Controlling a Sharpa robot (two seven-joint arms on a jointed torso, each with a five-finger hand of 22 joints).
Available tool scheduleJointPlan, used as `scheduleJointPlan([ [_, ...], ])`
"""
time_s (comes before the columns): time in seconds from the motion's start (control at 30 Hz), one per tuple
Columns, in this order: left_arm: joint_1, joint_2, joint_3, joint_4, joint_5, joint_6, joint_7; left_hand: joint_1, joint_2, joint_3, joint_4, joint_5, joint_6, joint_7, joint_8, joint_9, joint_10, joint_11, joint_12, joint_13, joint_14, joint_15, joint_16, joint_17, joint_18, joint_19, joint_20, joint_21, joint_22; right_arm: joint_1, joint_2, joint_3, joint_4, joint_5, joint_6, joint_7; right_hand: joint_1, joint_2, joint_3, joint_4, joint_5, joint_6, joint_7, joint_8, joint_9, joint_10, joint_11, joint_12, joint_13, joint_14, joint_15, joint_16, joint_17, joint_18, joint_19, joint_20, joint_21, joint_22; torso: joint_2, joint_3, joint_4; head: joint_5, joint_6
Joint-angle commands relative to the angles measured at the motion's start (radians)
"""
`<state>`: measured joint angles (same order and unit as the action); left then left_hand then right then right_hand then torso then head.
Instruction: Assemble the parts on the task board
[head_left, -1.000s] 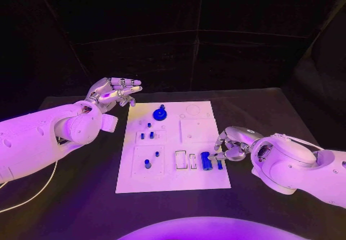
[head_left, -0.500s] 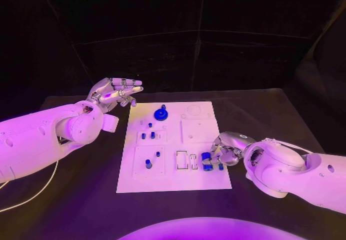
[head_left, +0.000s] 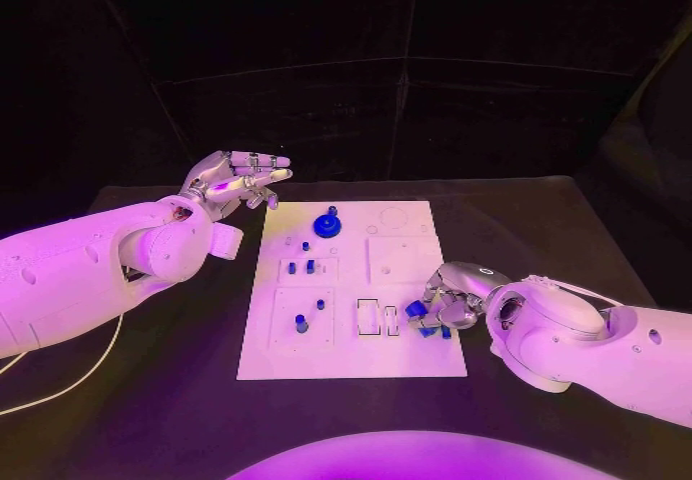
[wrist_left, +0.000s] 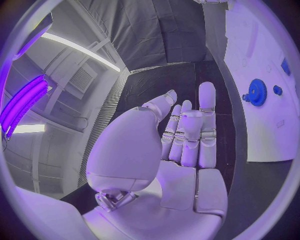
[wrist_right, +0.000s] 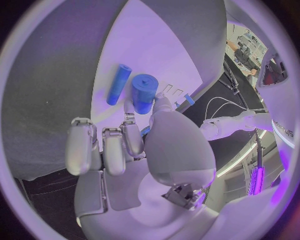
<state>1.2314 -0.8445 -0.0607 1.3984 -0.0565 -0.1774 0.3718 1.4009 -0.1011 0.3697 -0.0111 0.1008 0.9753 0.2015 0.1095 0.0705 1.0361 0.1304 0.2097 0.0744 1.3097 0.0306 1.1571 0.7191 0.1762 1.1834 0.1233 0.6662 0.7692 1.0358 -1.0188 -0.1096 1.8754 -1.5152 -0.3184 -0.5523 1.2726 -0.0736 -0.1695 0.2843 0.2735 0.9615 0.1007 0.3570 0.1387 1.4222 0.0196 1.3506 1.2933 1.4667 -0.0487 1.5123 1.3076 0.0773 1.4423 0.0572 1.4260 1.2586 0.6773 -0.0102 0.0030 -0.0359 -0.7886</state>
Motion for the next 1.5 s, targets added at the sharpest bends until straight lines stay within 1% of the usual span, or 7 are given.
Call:
scheduleJointPlan([
  [0.03,0.002,-0.001,0.001,0.002,0.003,0.009,0.002,-0.011,0.0,-0.006,0.002,0.002,-0.006,0.002,0.006,0.001,-0.009,-0.001,0.007,0.0,0.001,0.005,0.004,-0.001,0.006,0.0,0.009,-0.003,-0.002,-0.01,0.006,-0.008,-0.006,-0.014,0.045,-0.016,0.025,0.011,0.002,-0.008,0.023,0.004,-0.001,0.012,-0.001,0.011,-0.001,0.007,0.009,0.08,-0.002,0.006,0.137,-0.015,0.003,0.001,0.005,0.001,0.0,0.0001,0.0003,0.001,-0.001],
  [0.13,0.002,-0.002,0.001,0.003,0.003,0.009,0.002,-0.011,0.0,-0.006,0.002,0.002,-0.006,0.002,0.006,0.001,-0.009,-0.001,0.007,0.0,0.001,0.005,0.004,-0.001,0.006,0.0,0.009,-0.003,-0.002,-0.011,0.005,-0.008,-0.001,-0.015,-0.001,-0.018,0.038,0.036,0.006,-0.007,0.057,0.03,-0.009,0.029,0.007,0.021,-0.008,0.018,0.026,0.081,-0.007,0.008,0.142,-0.015,0.004,-0.002,0.006,0.003,-0.001,-0.0003,0.0006,0.001,-0.002],
  [0.33,0.001,-0.004,0.001,0.003,0.003,0.009,0.002,-0.011,0.0,-0.006,0.002,0.002,-0.006,0.002,0.006,0.001,-0.009,-0.001,0.007,0.0,0.001,0.005,0.004,-0.001,0.006,0.0,0.009,-0.003,-0.002,-0.012,-0.003,-0.008,0.025,-0.008,-0.1,-0.019,0.04,0.054,-0.002,-0.002,0.097,0.067,-0.025,0.05,0.021,0.039,-0.021,0.035,0.052,0.083,-0.018,0.013,0.155,-0.017,0.009,-0.012,0.012,0.015,-0.002,0.0013,-0.0019,0.005,-0.003],
  [0.67,0.001,-0.002,0.001,0.002,0.003,0.012,0.003,-0.011,0.0,-0.006,0.002,0.002,-0.006,0.002,0.006,0.001,-0.009,-0.001,0.007,0.0,0.001,0.005,0.004,-0.001,0.006,0.0,0.009,-0.003,-0.002,-0.011,-0.009,-0.007,0.08,0.026,-0.27,-0.026,0.034,0.073,-0.019,0.001,0.125,0.104,-0.044,0.069,0.042,0.056,-0.039,0.048,0.077,0.087,-0.033,0.02,0.172,-0.021,0.019,-0.027,0.023,0.036,-0.002,-0.0014,0.002,0.001,0.005],
  [0.97,0.001,0.0,0.001,0.004,0.003,0.018,0.001,-0.01,0.0,-0.006,0.0,0.003,-0.008,-0.001,0.008,0.001,-0.012,-0.002,0.01,0.0,0.001,0.004,0.004,-0.001,0.007,0.0,0.009,-0.004,-0.002,-0.011,0.062,-0.007,0.035,0.189,-0.235,0.012,0.023,0.088,-0.029,0.004,0.15,0.109,-0.049,0.07,0.054,0.061,-0.043,0.049,0.085,0.087,-0.039,0.022,0.177,-0.022,0.021,-0.033,0.024,0.04,-0.001,-0.0018,0.0044,0.002,0.007],
  [1.03,0.001,0.0,0.001,0.004,0.003,0.019,0.001,-0.01,0.0,-0.006,0.0,0.003,-0.008,-0.001,0.008,0.001,-0.012,-0.002,0.01,0.0,0.001,0.004,0.004,-0.001,0.007,0.0,0.009,-0.004,-0.002,-0.011,0.081,-0.007,0.023,0.207,-0.216,0.012,0.012,0.092,-0.035,0.005,0.147,0.112,-0.05,0.072,0.058,0.062,-0.044,0.049,0.087,0.087,-0.039,0.022,0.177,-0.023,0.021,-0.034,0.025,0.041,-0.001,-0.0021,0.0012,0.006,0.007],
  [1.5,0.001,0.003,0.001,0.006,0.003,0.018,0.001,-0.01,0.0,-0.006,0.0,0.003,-0.008,-0.001,0.008,0.001,-0.012,-0.002,0.01,0.0,0.001,0.004,0.004,-0.001,0.007,0.0,0.009,-0.004,-0.002,-0.011,0.164,-0.006,-0.026,0.226,-0.186,-0.027,-0.025,0.11,-0.06,0.004,0.124,0.14,-0.064,0.09,0.083,0.066,-0.056,0.042,0.088,0.088,-0.048,0.022,0.179,-0.023,0.023,-0.041,0.026,0.045,0.0,-0.0005,-0.0007,0.018,0.008],
])
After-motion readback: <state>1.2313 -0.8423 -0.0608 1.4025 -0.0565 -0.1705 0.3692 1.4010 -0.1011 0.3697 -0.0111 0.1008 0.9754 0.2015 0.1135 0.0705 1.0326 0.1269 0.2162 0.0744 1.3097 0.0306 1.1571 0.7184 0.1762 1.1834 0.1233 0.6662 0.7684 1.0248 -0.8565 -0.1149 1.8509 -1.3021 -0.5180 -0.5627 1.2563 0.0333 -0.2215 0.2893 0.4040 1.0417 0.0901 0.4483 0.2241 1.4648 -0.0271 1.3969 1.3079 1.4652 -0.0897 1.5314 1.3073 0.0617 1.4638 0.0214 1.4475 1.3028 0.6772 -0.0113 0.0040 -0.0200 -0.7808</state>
